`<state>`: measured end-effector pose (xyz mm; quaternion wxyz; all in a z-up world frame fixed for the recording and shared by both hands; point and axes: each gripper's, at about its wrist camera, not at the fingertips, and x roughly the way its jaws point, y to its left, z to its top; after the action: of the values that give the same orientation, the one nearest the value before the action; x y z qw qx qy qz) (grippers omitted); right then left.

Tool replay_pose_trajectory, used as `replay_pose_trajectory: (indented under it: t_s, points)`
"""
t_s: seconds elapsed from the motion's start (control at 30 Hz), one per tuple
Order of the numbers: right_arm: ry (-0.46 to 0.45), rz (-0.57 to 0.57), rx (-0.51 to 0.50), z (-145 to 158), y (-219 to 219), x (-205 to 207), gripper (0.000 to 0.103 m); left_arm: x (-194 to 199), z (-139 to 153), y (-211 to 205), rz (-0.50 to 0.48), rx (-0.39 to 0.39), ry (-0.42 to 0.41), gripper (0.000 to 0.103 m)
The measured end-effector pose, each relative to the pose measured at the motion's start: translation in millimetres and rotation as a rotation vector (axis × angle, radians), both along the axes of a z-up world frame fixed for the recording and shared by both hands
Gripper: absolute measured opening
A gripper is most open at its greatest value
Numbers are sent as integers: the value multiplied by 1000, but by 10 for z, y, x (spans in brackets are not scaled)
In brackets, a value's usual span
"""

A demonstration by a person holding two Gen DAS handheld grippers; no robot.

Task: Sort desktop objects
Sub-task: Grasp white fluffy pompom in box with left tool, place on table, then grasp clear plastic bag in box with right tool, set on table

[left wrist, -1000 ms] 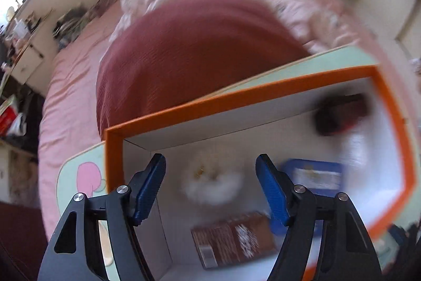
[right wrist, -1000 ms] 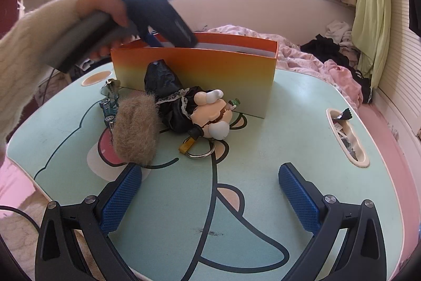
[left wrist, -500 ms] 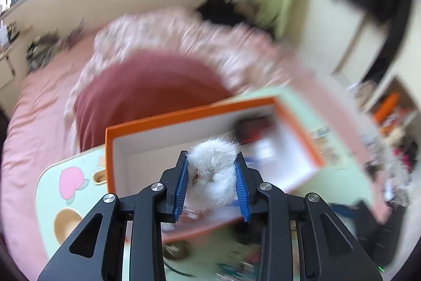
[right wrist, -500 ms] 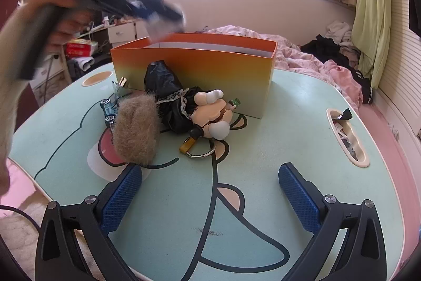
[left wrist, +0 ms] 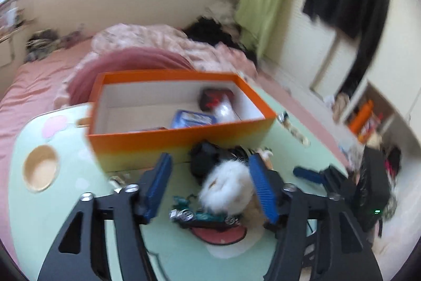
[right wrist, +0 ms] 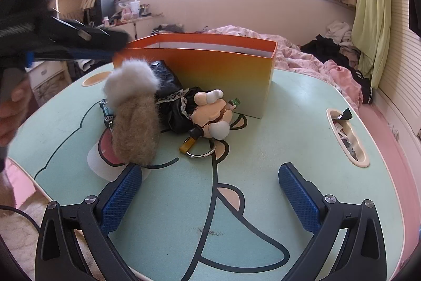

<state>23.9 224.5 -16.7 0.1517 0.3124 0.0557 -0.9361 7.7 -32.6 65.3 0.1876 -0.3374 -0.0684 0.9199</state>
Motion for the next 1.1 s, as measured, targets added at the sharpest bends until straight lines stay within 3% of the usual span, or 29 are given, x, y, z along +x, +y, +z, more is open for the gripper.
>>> replay_pose_trajectory:
  t_s: [0.07, 0.17, 0.3, 0.37, 0.43, 0.5, 0.83, 1.1]
  points:
    - [0, 0, 0, -3, 4, -1, 103, 156, 63, -86, 40, -8, 39, 88]
    - [0, 1, -1, -5, 9, -2, 103, 422, 29, -114, 94, -124, 63, 89]
    - [0, 1, 0, -9, 11, -2, 103, 587, -335, -48, 132, -324, -28, 89]
    - [0, 1, 0, -11, 12, -1, 103, 564, -475, 26, 133, -351, -59, 89]
    - [0, 1, 0, -13, 13, 0, 103, 451, -669, 134, 103, -351, -126, 90]
    - [1, 3, 0, -9, 7, 1, 103, 376, -777, 151, 127, -266, -124, 103]
    - [1, 3, -1, -12, 5, 3, 103, 401, -860, 298, 98, -258, -58, 103]
    - [-9, 7, -1, 0, 24, 16, 102, 535, -811, 389, 12, -238, 8, 103]
